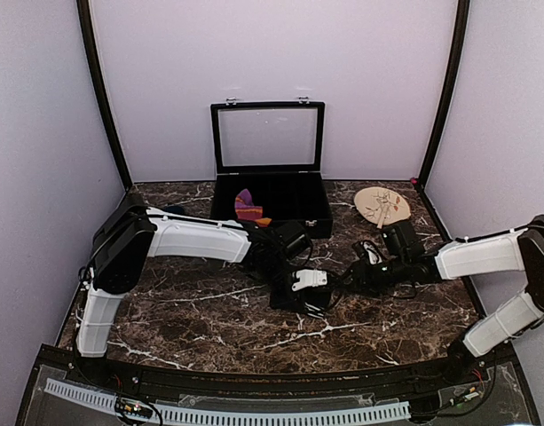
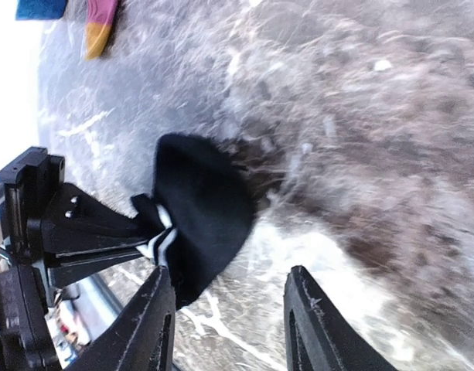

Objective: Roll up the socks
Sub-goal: Roll the sock at the center of the board.

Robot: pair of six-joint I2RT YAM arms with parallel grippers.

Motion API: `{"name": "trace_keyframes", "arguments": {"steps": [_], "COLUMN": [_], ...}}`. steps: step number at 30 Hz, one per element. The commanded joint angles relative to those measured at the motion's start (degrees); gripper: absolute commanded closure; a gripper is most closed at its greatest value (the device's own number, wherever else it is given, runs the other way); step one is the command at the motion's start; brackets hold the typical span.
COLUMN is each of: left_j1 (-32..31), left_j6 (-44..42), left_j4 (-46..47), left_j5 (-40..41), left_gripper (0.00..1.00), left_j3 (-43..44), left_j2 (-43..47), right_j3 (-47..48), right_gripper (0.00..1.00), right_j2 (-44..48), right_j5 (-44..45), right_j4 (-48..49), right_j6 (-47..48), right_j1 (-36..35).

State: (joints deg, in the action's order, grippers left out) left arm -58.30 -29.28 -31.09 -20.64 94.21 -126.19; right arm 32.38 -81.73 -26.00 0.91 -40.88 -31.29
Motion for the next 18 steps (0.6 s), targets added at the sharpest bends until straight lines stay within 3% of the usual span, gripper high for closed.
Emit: {"name": "trace_keyframes", "arguments": {"steps": [1,8,18], "left_j1": [0.8,2.5,4.7], "left_j6": [2.7,3.8,4.5], "left_j4": [-5.2,-9.7,-17.1], "left_j5": [-4.3,-9.5,-15.4], "left_gripper": [1.0,1.0,1.0], "left_j3": [-0.8,3.1,10.1], "left_j2": [2.8,1.0,-4.0], "right_j3": [-0.5,0.6,2.9], "right_gripper": [0.55,0.57,0.61], "right_j2": [4.6,12.2,15.5], "right_j5": [11.0,24.5,44.3], "right_j4": [-3.8,-7.3,-11.2], "right_j6": [3.4,7.4,11.3], "right_j1": [-1.2,-7.8,-24.9]}}
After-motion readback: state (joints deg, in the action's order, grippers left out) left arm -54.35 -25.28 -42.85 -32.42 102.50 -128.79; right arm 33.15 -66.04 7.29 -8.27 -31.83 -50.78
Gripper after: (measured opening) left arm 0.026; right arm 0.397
